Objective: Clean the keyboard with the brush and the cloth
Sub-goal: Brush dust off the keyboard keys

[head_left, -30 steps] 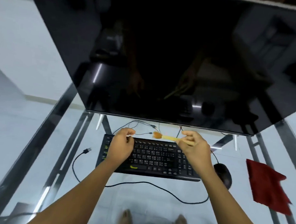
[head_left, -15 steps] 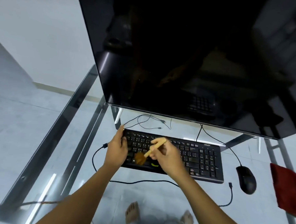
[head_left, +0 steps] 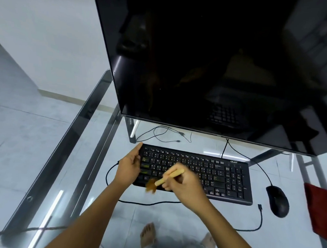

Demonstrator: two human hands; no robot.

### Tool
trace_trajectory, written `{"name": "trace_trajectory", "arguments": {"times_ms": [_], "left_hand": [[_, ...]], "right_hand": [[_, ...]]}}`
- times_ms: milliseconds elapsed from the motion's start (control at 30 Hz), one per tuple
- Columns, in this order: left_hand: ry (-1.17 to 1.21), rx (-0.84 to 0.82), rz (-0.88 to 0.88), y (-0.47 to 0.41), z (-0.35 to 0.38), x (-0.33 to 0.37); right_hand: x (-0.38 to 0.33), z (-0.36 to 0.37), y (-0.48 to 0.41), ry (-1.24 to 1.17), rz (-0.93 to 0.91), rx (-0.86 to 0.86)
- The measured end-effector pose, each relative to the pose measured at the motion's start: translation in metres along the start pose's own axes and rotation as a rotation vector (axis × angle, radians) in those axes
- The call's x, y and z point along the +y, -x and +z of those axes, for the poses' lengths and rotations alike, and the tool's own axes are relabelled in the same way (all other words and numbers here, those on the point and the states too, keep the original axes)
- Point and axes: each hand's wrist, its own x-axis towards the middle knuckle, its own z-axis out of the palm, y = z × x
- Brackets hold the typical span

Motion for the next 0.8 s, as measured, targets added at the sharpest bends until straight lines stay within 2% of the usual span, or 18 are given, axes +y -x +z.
{"name": "trace_trajectory", "arguments": {"times_ms": [33, 100, 133, 167, 267, 300, 367, 400, 433, 533, 567, 633, 667, 700, 800], "left_hand": [[-0.001, -0.020, -0.003, -0.002, -0.003, -0.002], [0.034, -0.074, -0.027, -0.006, -0.007, -0.005], [0.063, -0.093, -0.040, -0.007, -0.009, -0.005], [0.084, -0.107, -0.048, -0.007, -0.010, -0.004], [0.100, -0.117, -0.044, -0.008, -0.012, -0.005], [0.096, -0.117, -0.039, -0.008, -0.013, -0.006], [0.098, -0.122, -0.039, -0.008, -0.012, -0.006], [0.106, -0.121, -0.042, -0.008, -0.010, -0.005], [0.112, -0.117, -0.043, -0.007, -0.010, -0.004], [0.098, -0.096, -0.026, -0.006, -0.009, -0.006], [0.089, -0.094, -0.023, -0.007, -0.010, -0.007], [0.087, -0.104, -0.026, -0.007, -0.009, -0.007], [0.091, -0.103, -0.027, -0.006, -0.008, -0.005], [0.094, -0.098, -0.028, -0.005, -0.007, -0.004], [0.089, -0.068, -0.028, -0.006, -0.007, -0.003]], "right_hand": [[0.001, 0.001, -0.002, 0.013, 0.025, 0.016], [0.004, -0.007, -0.009, 0.017, 0.070, 0.266], [0.003, -0.013, -0.011, 0.015, 0.075, 0.318], [0.005, -0.014, -0.010, 0.033, 0.045, 0.295], [0.001, -0.005, -0.006, 0.123, -0.080, 0.002], [0.002, -0.003, -0.007, 0.120, -0.066, 0.006], [0.004, -0.008, -0.013, 0.104, -0.025, 0.209], [0.000, -0.012, -0.014, 0.079, -0.010, 0.254], [0.001, -0.011, -0.012, 0.102, -0.033, 0.253], [-0.001, 0.003, -0.006, 0.169, -0.141, 0.006], [0.000, 0.004, -0.007, 0.168, -0.135, 0.001], [0.002, -0.002, -0.012, 0.136, -0.077, 0.169], [-0.002, -0.005, -0.012, 0.107, -0.061, 0.192], [-0.002, -0.005, -0.010, 0.136, -0.076, 0.181], [-0.001, 0.007, -0.005, 0.197, -0.176, -0.004]]}}
